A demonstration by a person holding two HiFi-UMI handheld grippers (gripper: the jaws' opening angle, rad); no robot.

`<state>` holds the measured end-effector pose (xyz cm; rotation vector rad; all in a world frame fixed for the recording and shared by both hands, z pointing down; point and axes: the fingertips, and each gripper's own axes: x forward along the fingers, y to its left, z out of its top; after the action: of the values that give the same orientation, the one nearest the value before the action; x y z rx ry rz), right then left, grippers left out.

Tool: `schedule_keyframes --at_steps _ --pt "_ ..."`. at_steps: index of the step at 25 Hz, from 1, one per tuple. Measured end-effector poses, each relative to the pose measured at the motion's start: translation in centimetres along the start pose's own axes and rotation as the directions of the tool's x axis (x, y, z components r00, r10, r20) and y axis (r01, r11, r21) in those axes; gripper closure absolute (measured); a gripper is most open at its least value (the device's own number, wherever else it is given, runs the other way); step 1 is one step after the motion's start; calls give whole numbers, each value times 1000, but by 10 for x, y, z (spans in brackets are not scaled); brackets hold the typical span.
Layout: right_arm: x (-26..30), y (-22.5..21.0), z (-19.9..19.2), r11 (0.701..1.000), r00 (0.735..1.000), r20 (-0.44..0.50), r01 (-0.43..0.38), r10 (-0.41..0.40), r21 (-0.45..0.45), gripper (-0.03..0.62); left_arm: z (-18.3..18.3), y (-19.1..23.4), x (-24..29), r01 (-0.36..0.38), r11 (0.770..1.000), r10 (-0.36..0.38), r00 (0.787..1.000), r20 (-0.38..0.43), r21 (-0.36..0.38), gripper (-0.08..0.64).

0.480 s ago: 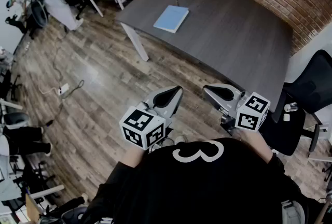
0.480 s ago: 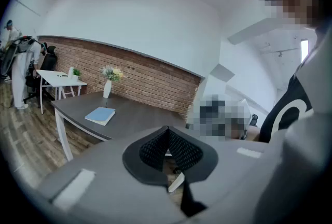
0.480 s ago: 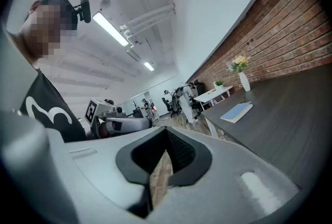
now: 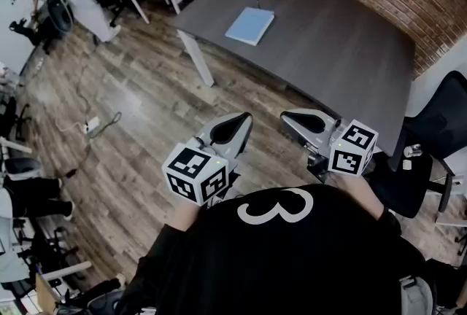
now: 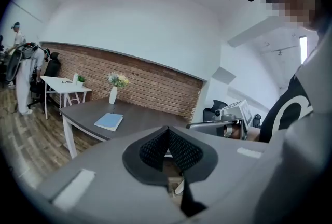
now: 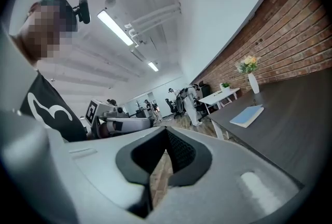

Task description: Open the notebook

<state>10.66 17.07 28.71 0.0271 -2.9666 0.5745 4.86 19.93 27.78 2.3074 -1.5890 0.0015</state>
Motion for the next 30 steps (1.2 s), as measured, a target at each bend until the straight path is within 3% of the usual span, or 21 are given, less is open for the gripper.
schedule_keyframes --at_steps 6,14,22,30 --pt "19 5 -6 1000 1000 13 -21 21 11 592 2 14 -14 -28 999 28 1000 4 27 545" --pt "35 -18 -7 998 999 14 -41 41 54 592 -4 43 -1 -60 998 60 998 -6 -9 545" --pt "63 -85 0 989 999 11 -32 31 147 592 -1 86 49 -44 998 40 996 -76 -47 543" --pt "89 -183 28 980 1000 23 1 -6 201 592 11 147 139 -17 997 4 986 -169 -79 543"
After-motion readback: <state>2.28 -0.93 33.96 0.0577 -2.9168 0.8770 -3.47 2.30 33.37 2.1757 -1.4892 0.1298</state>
